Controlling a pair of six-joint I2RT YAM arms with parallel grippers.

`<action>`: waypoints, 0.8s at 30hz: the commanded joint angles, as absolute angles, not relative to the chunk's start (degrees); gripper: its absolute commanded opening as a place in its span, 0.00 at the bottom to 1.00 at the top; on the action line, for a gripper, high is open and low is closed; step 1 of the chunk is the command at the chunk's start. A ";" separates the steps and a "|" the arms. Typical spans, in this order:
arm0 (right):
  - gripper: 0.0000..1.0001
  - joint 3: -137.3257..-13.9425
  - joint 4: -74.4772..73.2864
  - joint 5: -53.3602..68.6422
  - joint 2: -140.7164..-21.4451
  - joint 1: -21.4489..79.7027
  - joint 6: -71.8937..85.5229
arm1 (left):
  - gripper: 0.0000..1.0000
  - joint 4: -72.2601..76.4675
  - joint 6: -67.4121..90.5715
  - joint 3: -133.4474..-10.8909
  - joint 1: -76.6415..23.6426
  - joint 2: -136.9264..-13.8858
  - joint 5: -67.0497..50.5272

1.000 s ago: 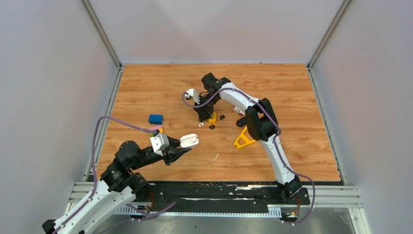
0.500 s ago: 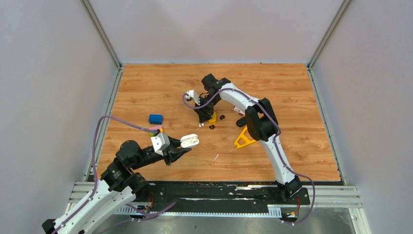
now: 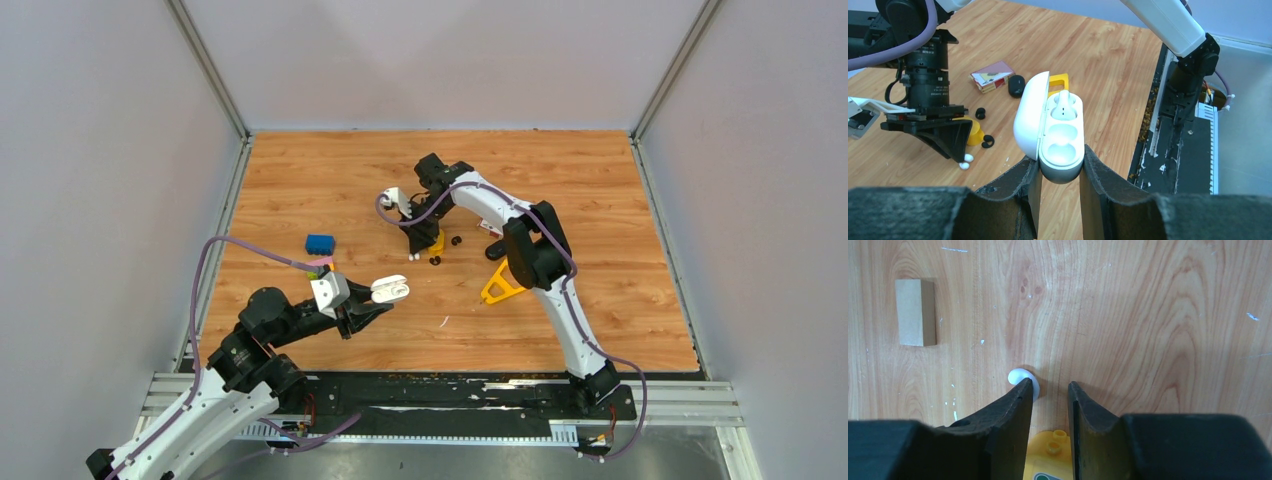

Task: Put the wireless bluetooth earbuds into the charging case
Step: Pick up the earbud from the center of the board.

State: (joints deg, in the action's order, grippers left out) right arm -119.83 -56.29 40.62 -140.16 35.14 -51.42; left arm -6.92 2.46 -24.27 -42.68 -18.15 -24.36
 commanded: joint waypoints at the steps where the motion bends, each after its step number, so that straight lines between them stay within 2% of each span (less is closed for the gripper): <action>1: 0.32 -119.27 -60.74 40.58 -138.15 35.46 -53.53 | 0.00 -5.55 2.11 -25.90 -42.71 -18.40 -24.79; 17: 0.31 -119.87 -64.27 41.11 -137.72 35.47 -51.82 | 0.00 -5.57 2.02 -25.80 -42.71 -18.34 -24.48; 24: 0.12 -120.05 -66.12 42.50 -137.54 35.45 -51.51 | 0.00 -5.53 2.04 -25.84 -42.71 -18.20 -24.52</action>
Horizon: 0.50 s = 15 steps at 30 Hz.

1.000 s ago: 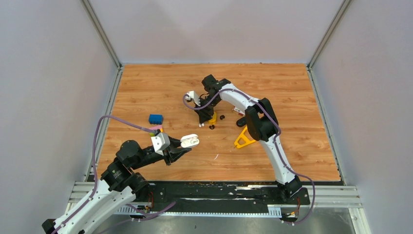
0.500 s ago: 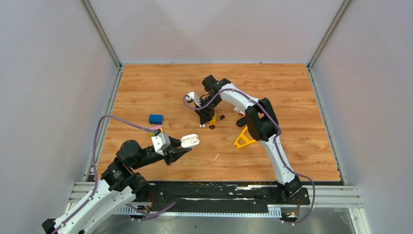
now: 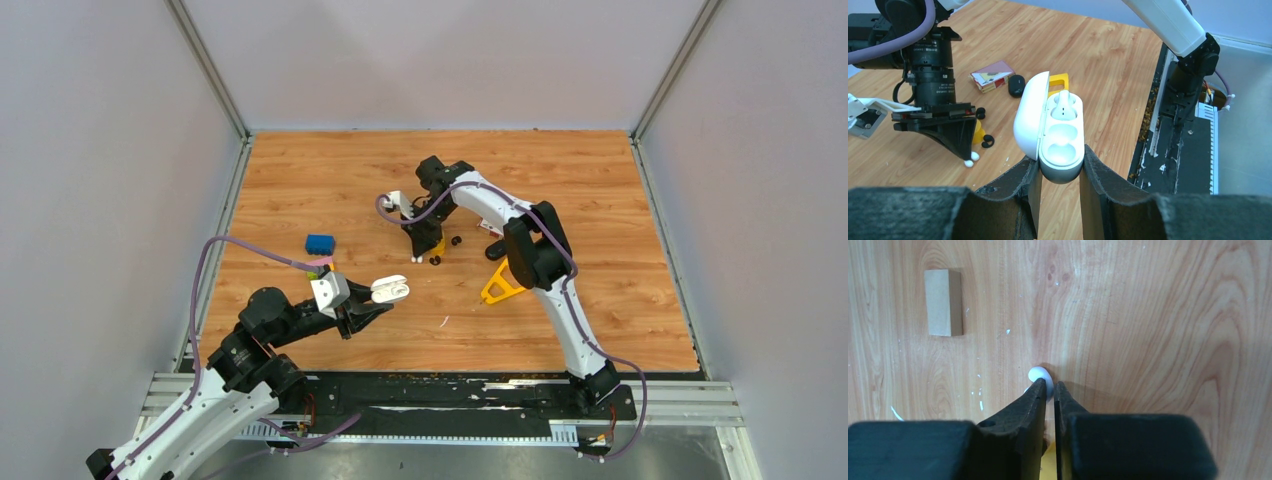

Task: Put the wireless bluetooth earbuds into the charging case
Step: Pick up the earbud from the center of the board.

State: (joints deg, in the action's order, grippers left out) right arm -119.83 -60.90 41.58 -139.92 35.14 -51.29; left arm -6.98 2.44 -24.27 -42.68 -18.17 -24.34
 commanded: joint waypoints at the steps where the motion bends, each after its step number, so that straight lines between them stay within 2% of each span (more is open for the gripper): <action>1: 0.10 -120.13 -66.47 42.80 -137.47 35.42 -51.51 | 0.00 -5.54 2.02 -25.84 -42.76 -18.13 -24.57; 5: 0.05 -119.58 -67.24 43.76 -135.81 35.44 -51.42 | 0.00 -5.52 2.02 -25.84 -42.71 -18.00 -24.52; 15: 0.02 -110.98 -61.62 47.73 -122.31 35.47 -48.03 | 0.00 -5.36 2.09 -25.75 -42.71 -18.33 -24.96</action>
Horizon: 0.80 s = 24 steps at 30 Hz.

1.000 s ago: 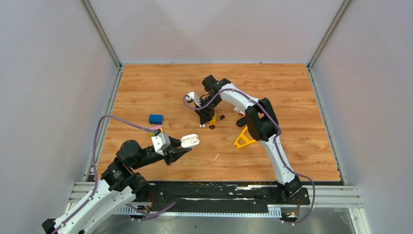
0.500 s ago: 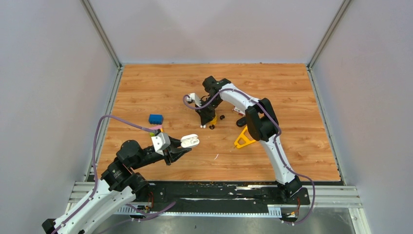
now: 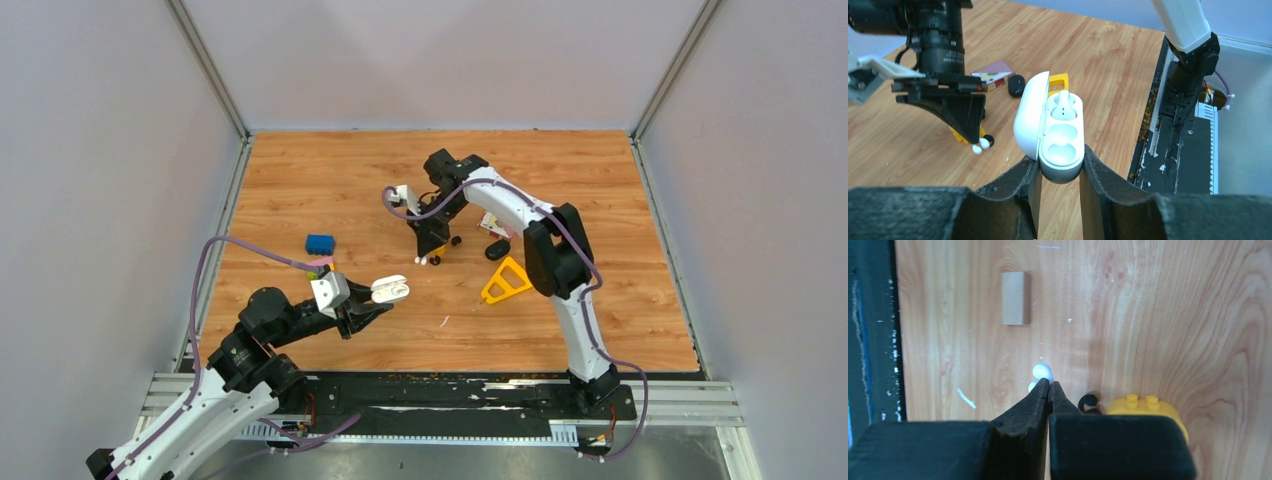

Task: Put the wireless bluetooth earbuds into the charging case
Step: Pick up the earbud from the center of the board, then place the earbud in the charging case.

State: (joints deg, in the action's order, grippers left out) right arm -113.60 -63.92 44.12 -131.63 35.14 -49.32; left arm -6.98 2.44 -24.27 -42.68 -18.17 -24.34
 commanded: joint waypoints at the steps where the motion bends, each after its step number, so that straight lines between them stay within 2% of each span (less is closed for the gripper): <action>1: 0.02 -109.61 -60.96 47.73 -120.75 35.47 -47.92 | 0.00 -5.28 2.11 -25.75 -42.71 -18.41 -25.06; 11: 0.00 -99.64 -64.52 38.91 -102.21 35.51 -54.77 | 0.00 -4.87 2.07 -25.68 -42.71 -20.57 -26.77; 19: 0.00 -109.56 -79.48 36.48 -93.13 38.02 -62.24 | 0.00 -4.86 1.50 -25.68 -42.71 -22.82 -27.29; 24: 0.00 -111.18 -82.00 26.90 -90.26 48.26 -62.46 | 0.00 -4.64 1.39 -25.86 -42.71 -24.24 -28.54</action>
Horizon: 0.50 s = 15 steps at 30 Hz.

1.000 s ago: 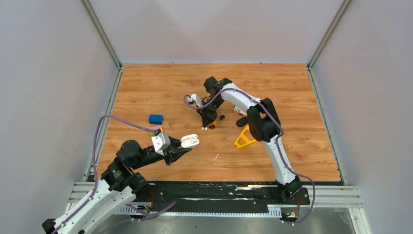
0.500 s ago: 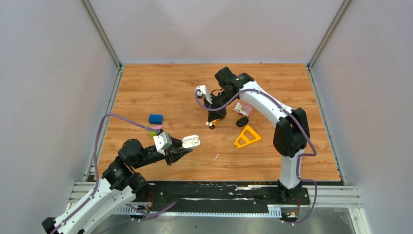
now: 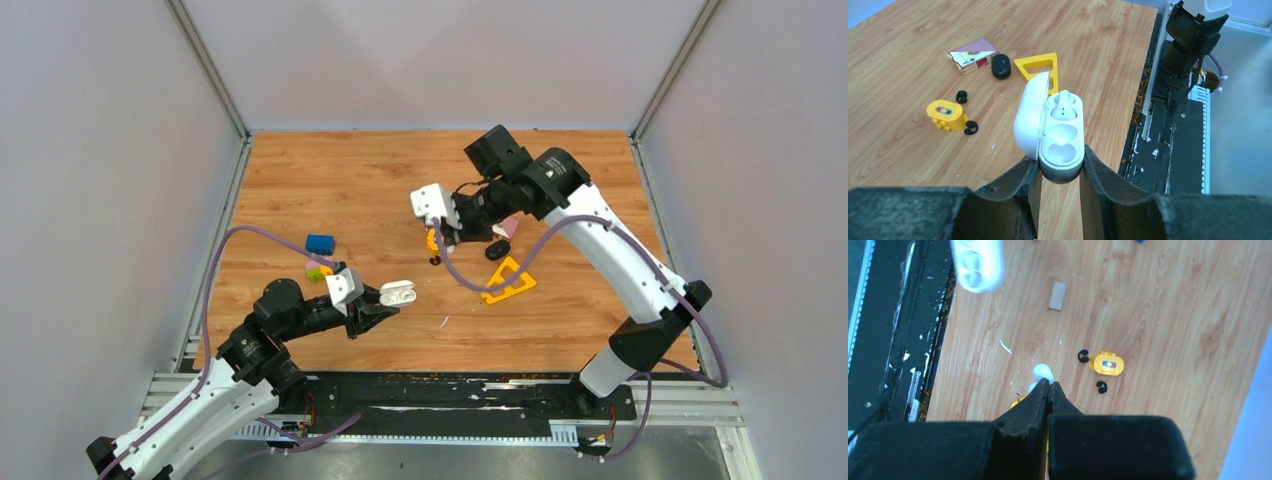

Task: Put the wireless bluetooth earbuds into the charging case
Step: Place the earbud in the charging case.

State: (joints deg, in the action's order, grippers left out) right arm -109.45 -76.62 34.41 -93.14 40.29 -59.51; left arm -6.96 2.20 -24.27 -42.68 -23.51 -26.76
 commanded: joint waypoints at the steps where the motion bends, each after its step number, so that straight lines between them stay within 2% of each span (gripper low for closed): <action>1: 0.00 -110.80 -81.72 24.48 -89.73 51.11 -62.30 | 0.00 -4.46 1.45 -25.84 -42.71 -24.19 -28.73; 8: 0.00 -112.97 -77.99 10.82 -89.96 66.39 -57.34 | 0.00 -4.30 1.75 -25.62 -42.71 -22.86 -27.88; 15: 0.00 -121.58 -76.61 10.46 -95.17 68.98 -47.37 | 0.00 -4.42 0.78 -25.20 -42.71 -20.07 -26.61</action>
State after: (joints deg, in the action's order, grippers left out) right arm -117.99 -79.24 13.43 -93.84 68.62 -54.00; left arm -6.83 2.13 -24.27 -42.68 -22.26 -27.33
